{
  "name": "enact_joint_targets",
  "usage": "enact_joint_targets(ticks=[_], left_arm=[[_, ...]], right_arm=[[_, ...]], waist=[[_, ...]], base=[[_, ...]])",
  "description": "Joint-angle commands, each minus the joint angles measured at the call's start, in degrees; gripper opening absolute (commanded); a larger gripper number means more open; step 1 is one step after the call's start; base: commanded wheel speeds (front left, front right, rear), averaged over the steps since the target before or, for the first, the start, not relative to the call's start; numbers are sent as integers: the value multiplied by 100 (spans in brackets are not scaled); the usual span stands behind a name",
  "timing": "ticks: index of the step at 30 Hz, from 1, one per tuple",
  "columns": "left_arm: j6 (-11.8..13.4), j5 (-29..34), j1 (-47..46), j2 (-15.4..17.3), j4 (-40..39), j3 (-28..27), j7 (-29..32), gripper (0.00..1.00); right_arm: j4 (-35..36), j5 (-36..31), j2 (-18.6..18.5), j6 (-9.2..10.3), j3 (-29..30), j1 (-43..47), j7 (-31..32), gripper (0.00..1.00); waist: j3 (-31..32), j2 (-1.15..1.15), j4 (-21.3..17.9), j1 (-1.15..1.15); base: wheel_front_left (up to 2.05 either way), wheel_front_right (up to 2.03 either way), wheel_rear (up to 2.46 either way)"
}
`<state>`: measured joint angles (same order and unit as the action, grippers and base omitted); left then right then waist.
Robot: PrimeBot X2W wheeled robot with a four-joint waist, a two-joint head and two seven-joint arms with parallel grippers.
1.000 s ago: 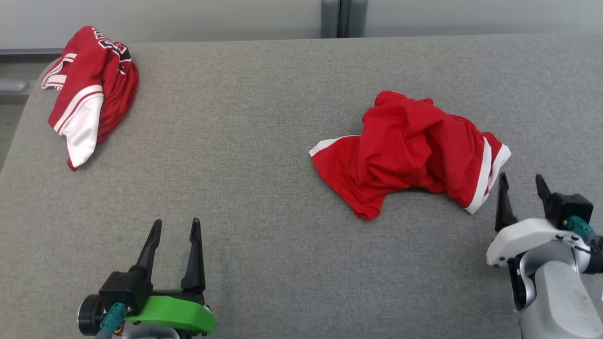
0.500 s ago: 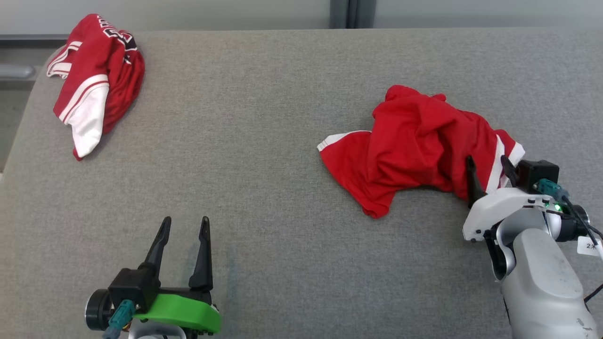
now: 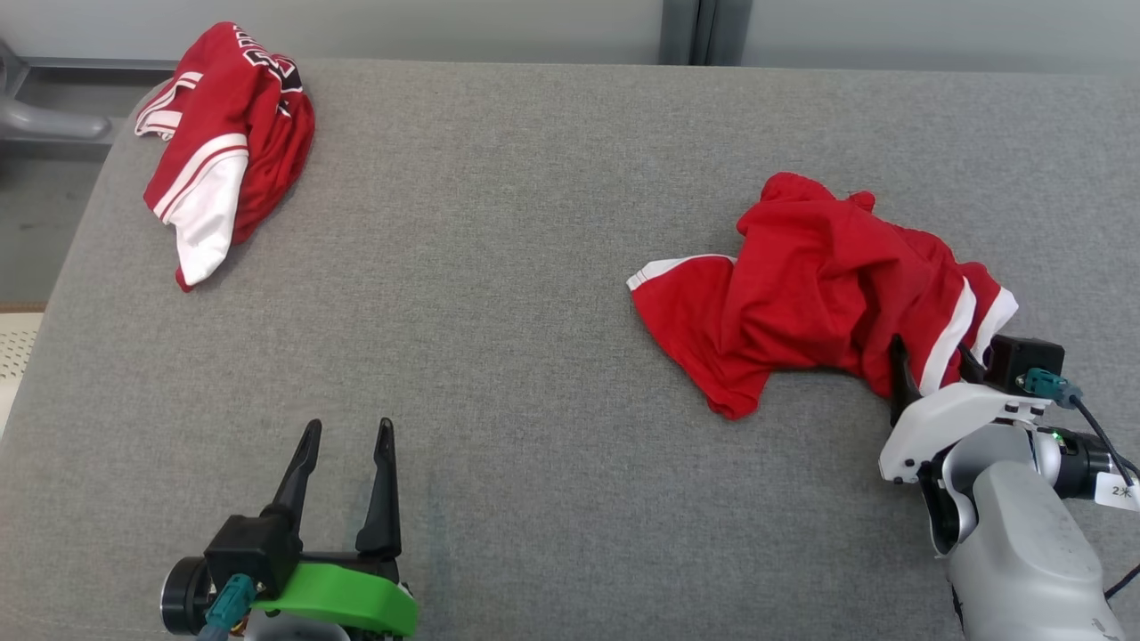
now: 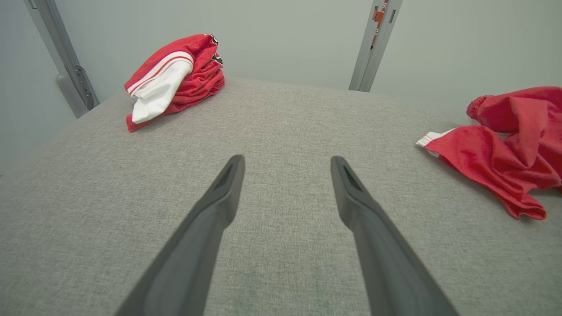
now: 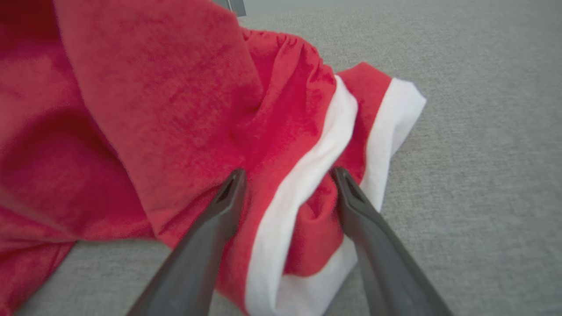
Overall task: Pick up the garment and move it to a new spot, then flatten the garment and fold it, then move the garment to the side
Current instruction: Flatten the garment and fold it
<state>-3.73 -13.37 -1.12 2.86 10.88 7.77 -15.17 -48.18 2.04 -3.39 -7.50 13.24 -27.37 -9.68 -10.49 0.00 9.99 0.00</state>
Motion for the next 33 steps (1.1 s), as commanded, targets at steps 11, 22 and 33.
enact_joint_targets(ticks=[11,22,33], left_arm=[[4,55,0,5,-32,41,3,100],[49,3,-60,5,-21,57,3,100],[4,52,-42,5,13,14,3,100]], right_arm=[[58,-35,0,2,-400,-369,13,100],[87,-283,-16,2,-151,-572,102,0],[1056,-195,51,1,-1446,-581,-337,0]], waist=[[-68,0,-55,0],[-100,0,-35,0],[21,0,-58,0]], base=[[0,0,0],[0,0,0],[0,0,0]])
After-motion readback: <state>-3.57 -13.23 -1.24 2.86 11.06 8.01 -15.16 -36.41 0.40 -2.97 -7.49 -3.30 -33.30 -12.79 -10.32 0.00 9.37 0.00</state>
